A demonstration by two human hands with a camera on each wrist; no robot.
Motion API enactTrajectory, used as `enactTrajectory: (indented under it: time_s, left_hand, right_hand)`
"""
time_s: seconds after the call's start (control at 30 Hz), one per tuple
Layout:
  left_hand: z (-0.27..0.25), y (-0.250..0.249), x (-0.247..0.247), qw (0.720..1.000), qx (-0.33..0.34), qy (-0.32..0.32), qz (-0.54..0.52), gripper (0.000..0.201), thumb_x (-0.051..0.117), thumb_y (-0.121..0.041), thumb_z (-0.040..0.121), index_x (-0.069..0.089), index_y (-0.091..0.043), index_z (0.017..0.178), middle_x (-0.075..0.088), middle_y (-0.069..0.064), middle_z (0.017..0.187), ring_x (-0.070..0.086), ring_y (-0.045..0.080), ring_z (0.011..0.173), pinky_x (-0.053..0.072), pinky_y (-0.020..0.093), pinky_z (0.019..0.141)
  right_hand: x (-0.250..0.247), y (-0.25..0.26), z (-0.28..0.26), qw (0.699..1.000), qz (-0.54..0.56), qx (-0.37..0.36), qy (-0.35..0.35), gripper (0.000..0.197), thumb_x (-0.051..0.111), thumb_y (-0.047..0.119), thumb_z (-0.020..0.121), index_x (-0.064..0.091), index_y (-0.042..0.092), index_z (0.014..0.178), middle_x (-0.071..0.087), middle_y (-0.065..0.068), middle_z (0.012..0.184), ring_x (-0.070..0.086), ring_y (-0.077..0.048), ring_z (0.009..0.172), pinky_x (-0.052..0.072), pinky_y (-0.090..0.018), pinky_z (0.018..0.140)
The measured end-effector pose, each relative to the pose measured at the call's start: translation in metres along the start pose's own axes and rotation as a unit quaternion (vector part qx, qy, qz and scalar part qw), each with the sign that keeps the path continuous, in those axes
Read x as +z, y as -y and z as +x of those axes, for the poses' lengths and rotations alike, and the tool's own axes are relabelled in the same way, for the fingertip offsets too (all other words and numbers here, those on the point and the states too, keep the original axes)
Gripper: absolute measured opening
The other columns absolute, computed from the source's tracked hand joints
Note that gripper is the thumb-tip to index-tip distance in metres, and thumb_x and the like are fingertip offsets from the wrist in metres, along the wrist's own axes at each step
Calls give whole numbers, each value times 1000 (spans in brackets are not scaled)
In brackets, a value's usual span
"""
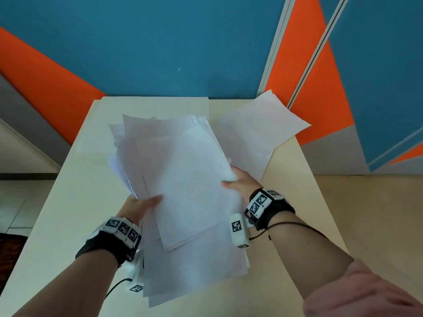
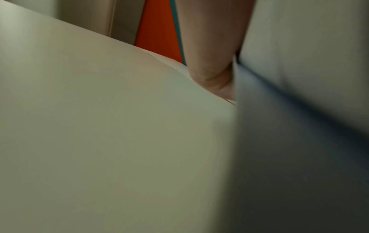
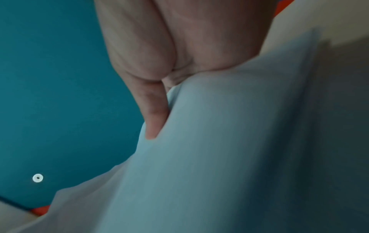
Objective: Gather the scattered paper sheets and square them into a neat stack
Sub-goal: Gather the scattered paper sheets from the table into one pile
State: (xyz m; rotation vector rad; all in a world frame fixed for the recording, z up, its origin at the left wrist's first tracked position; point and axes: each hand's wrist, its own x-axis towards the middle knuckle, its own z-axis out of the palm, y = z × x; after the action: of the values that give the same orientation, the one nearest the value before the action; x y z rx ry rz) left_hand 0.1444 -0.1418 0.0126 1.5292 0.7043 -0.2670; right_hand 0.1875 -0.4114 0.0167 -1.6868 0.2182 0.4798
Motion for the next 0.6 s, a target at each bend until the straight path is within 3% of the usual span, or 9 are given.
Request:
enactTrajectory:
  time_s: [0.03,0.1,0.17,0.27,0.37,0.43,0.53,0.6]
  left_hand:
    - [2,1,1,1000,6,-2,-2,34,67,-2,80,60,9,111,73,3,64,67,16,52,52,25,54]
    - [11,2,1,999,11,-23,-20,31,65,3,80,60,6,110,73,11,72,64,24,58,50,28,57]
    - [18,0,-1,998,8,-35,-50,29,63,4,81,60,1,109,70,6,65,60,23,67,48,30,62]
    - [28,0,-11,998,11,-43,-54,23,64,4,80,63,-1,102,69,-3,53,62,23,66,51,35,71]
    - [37,2,-22,997,7,-50,-60,9,65,2,79,64,-4,86,69,-5,48,67,14,47,55,32,61]
    - [42,3,-26,996,9,-52,-66,8,66,1,79,64,-6,84,70,-3,51,67,14,46,52,32,63]
    - [47,3,-28,996,9,-57,-67,10,65,0,79,64,-10,80,71,4,61,67,20,53,50,32,66]
    - [51,2,-28,996,10,-53,-71,11,65,0,80,64,-11,81,71,2,60,67,13,47,51,31,64]
  right_hand:
    - [-1,2,2,1000,-2,-5,10,39,63,3,82,58,14,119,66,-11,117,63,-28,107,46,-40,100]
    - [-4,7,9,999,-27,-23,16,30,58,12,88,57,14,118,65,-7,108,62,-24,100,48,-33,92]
    - [-13,7,22,988,-141,-46,-33,36,52,22,92,51,14,127,56,-5,111,56,-21,104,44,-27,87]
    - [-37,-2,43,923,-364,-16,-121,51,47,29,93,33,22,142,34,-10,144,36,-27,131,33,-39,106]
    - [-56,-17,51,867,-488,48,-85,50,38,36,96,26,32,145,13,1,158,13,-22,144,23,-44,113]
    - [-63,-25,51,862,-500,43,-73,45,36,34,96,35,31,141,17,2,157,14,-19,144,21,-47,111]
    - [-73,-30,43,871,-478,1,-109,32,41,26,94,57,19,122,42,-5,140,37,-23,132,32,-46,103]
    - [-81,-30,36,848,-514,12,-132,32,37,29,95,60,13,111,50,-6,127,45,-26,121,34,-41,94]
